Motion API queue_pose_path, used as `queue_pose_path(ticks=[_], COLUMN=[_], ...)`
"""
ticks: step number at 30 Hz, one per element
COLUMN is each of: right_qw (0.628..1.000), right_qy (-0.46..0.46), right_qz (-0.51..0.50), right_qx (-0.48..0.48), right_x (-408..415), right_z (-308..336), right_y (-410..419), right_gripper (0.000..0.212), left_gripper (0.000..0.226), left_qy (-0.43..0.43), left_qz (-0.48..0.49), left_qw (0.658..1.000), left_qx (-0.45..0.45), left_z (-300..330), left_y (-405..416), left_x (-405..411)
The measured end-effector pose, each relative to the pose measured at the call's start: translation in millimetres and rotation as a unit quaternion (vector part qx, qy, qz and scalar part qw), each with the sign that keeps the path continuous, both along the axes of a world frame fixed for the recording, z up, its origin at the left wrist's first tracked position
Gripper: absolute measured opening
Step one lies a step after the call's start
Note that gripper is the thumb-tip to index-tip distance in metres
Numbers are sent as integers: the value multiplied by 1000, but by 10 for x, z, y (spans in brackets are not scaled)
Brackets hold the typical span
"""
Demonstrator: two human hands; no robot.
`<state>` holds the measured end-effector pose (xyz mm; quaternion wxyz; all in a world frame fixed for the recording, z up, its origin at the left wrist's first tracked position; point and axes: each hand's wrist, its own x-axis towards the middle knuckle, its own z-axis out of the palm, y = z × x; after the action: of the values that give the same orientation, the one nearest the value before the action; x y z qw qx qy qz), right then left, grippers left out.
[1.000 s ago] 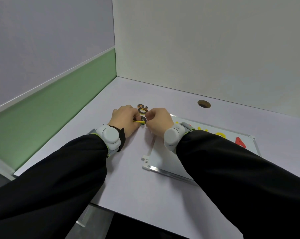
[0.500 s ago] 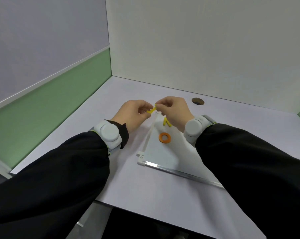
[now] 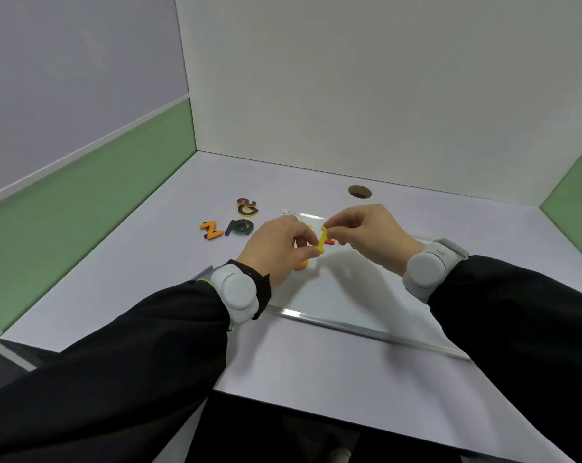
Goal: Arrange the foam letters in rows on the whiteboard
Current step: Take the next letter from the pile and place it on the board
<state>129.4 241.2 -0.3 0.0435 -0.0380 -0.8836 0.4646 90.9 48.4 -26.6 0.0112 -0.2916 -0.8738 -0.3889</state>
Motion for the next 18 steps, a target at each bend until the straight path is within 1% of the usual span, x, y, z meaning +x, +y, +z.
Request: queue_pose_path(ticks=[5,9,13,15,18], right_qw=[1000,998,994,992,991], right_qy=[-1,-7,-10,-9,-4], right_qz=[-6,2,6,3,-8], right_qx=[30,59,107,128,135], right_x=[61,104,116,98,70], right_z=[-128,-216,-266,-280,-306], right_y=[83,93,98,87,63], right_gripper=[9,10,12,12,12], left_gripper=[10,15,18,21,26], left_qy=[33,41,36,34,46], left_qz=[-3,-1,4,-14,-22], left_qw=[998,994,992,988,980], left_qx=[-56,-97,-117,-153,-192], left_z=[-98,-167,-197,-181,-172], left_y=[110,157,184,193,170], left_x=[80,142,198,202,214])
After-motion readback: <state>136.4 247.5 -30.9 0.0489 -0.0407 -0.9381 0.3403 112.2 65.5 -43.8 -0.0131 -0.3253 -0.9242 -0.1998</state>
